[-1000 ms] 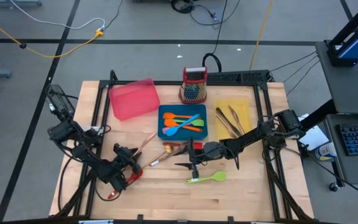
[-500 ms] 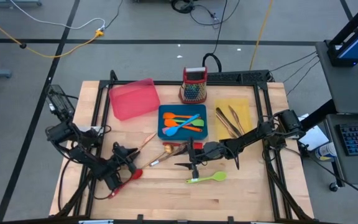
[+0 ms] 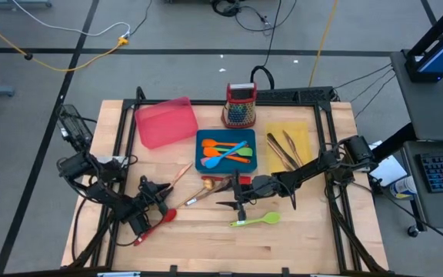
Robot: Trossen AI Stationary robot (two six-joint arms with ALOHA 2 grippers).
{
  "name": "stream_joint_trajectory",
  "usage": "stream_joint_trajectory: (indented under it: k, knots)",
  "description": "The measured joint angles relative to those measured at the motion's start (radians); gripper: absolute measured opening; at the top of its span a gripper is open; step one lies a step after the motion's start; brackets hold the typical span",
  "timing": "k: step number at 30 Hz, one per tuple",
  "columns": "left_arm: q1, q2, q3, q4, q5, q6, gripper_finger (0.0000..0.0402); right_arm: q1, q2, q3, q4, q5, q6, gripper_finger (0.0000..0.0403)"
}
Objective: Pick & Place Kitchen Items
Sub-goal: Put the gold table knife into the yellow bin
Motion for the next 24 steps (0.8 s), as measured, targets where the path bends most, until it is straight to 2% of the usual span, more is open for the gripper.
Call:
stream_joint_trajectory:
  k: [5, 8, 15, 19, 24]
  knots:
    - [0.022, -0.029, 0.045, -0.096, 0.060, -0.010, 0.0108, -0.002, 0.000, 0.000, 0.000, 0.000, -0.012, 0.0171]
    - [0.034, -0.044, 0.068, -0.153, 0.102, -0.008, 0.0127, -0.002, 0.000, 0.000, 0.001, 0.001, -0.029, 0.0171]
    - [0.040, -0.042, 0.081, -0.164, 0.110, -0.012, 0.0175, -0.002, 0.000, 0.000, 0.000, 0.000, -0.031, 0.0171]
    - [0.040, -0.042, 0.080, -0.171, 0.116, 0.000, 0.0162, -0.002, 0.000, 0.000, 0.000, 0.000, -0.031, 0.0171]
    - [0.040, -0.042, 0.079, -0.185, 0.118, 0.002, 0.0112, -0.002, 0.000, 0.000, 0.000, 0.000, -0.031, 0.0171]
